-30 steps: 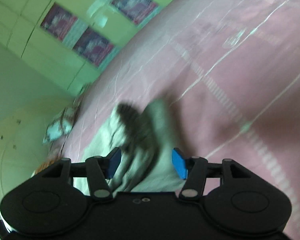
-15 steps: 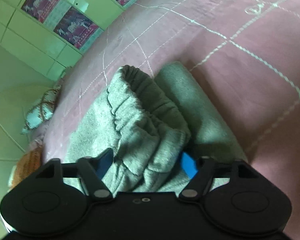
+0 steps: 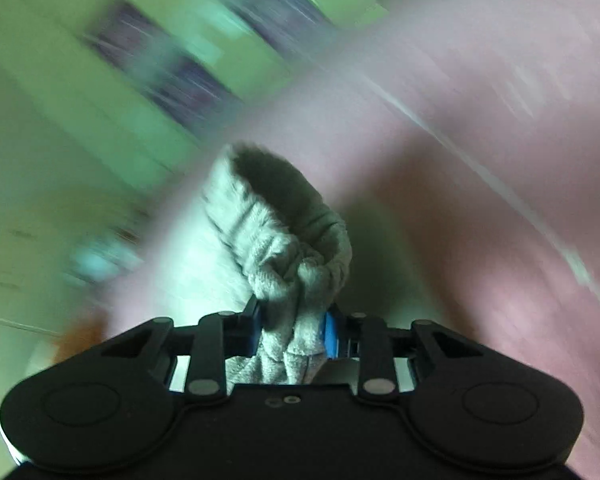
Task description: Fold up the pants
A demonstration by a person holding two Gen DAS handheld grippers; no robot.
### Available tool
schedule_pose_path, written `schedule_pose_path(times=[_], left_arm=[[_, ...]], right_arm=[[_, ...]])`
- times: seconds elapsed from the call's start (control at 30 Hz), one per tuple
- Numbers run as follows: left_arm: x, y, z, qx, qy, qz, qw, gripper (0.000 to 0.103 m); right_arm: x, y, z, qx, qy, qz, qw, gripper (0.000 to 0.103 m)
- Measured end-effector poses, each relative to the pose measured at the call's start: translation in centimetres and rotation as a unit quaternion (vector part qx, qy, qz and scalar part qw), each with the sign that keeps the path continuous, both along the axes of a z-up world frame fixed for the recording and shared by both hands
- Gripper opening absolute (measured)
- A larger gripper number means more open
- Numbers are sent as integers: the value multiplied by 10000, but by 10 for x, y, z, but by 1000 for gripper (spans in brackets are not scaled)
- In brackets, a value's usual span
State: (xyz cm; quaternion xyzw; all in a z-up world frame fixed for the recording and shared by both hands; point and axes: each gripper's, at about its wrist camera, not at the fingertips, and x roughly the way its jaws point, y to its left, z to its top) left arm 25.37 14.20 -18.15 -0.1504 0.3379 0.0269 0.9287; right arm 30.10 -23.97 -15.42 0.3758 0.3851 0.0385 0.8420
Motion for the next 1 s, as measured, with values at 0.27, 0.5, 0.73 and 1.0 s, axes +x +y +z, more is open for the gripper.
schedule_pose_path(times=[0.27, 0.5, 0.73, 1.0], left_arm=[[-1, -1, -1, 24, 72, -48, 10000, 90], [-8, 0, 8, 232, 288, -110, 9993, 91], [-22, 6, 42, 537, 111, 173, 9983, 91], [43, 2, 67, 723, -154, -103, 9972, 91]], right_arm=[[-12, 0, 29, -114, -745, 244, 9969, 22], [-29, -19, 17, -141, -362, -136, 9992, 40], [-45, -5, 72, -1304, -1587, 394, 9779, 39], [-8, 48, 90, -2169, -1939, 1194, 9493, 39]])
